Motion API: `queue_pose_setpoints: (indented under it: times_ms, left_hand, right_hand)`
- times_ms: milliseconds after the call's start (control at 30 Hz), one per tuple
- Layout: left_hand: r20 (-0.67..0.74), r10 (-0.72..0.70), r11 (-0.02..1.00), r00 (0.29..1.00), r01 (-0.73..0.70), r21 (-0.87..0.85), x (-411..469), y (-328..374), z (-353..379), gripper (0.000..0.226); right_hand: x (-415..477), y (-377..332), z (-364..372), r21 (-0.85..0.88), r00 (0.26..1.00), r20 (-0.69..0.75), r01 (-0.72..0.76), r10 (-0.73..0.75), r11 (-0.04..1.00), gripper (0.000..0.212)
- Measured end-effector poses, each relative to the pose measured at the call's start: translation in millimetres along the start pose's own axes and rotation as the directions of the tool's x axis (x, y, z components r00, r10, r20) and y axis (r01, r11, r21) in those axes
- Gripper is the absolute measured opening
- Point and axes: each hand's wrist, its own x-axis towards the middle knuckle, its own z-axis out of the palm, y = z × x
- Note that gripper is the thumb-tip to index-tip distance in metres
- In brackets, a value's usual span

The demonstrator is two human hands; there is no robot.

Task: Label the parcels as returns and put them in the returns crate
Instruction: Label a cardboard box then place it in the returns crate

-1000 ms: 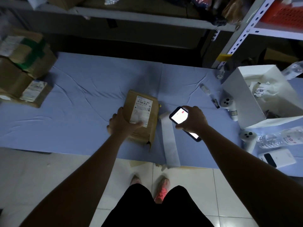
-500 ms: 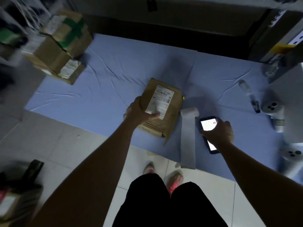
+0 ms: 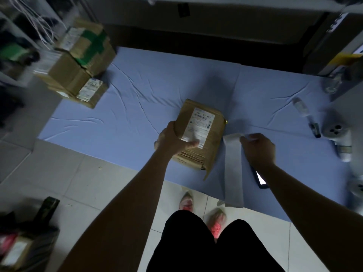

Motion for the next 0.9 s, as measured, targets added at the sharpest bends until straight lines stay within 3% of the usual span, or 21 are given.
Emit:
queue_pose_setpoints:
  times_ms: [133,267,500,667,800,900]
  left_hand:
    - [0.024,-0.011,0.999,1.000,0.010,0.043,4,-1,-3,0.121]
    - [0.023,-0.004,0.998,1.000,0.003,0.068,7,-2,-1,0.123]
    - [0.028,0.033,0.997,0.999,-0.035,0.067,6,-5,-4,0.131]
    - [0.037,0.053,0.996,0.998,-0.055,0.071,5,-4,-5,0.131]
    - [0.040,0.060,0.993,0.997,-0.064,0.100,7,-5,-5,0.127]
    - [0.066,0.044,0.986,0.997,-0.054,0.157,6,-1,-10,0.135]
  right_hand:
    - [0,-11,23,0.184,0.983,0.066,-0.179,0.169,0.967,0.047]
    - [1,-11,26,0.155,0.952,0.028,-0.306,0.305,0.939,0.064]
    - [4,-12,25,0.268,0.918,0.078,-0.394,0.388,0.879,0.049]
    - [0,-16,31,0.173,0.927,0.033,-0.373,0.373,0.912,0.051]
    - [-4,-21,36,0.304,0.899,0.077,-0.433,0.431,0.849,0.056]
    - [-7,-22,34,0.386,0.893,0.103,-0.442,0.439,0.809,0.037]
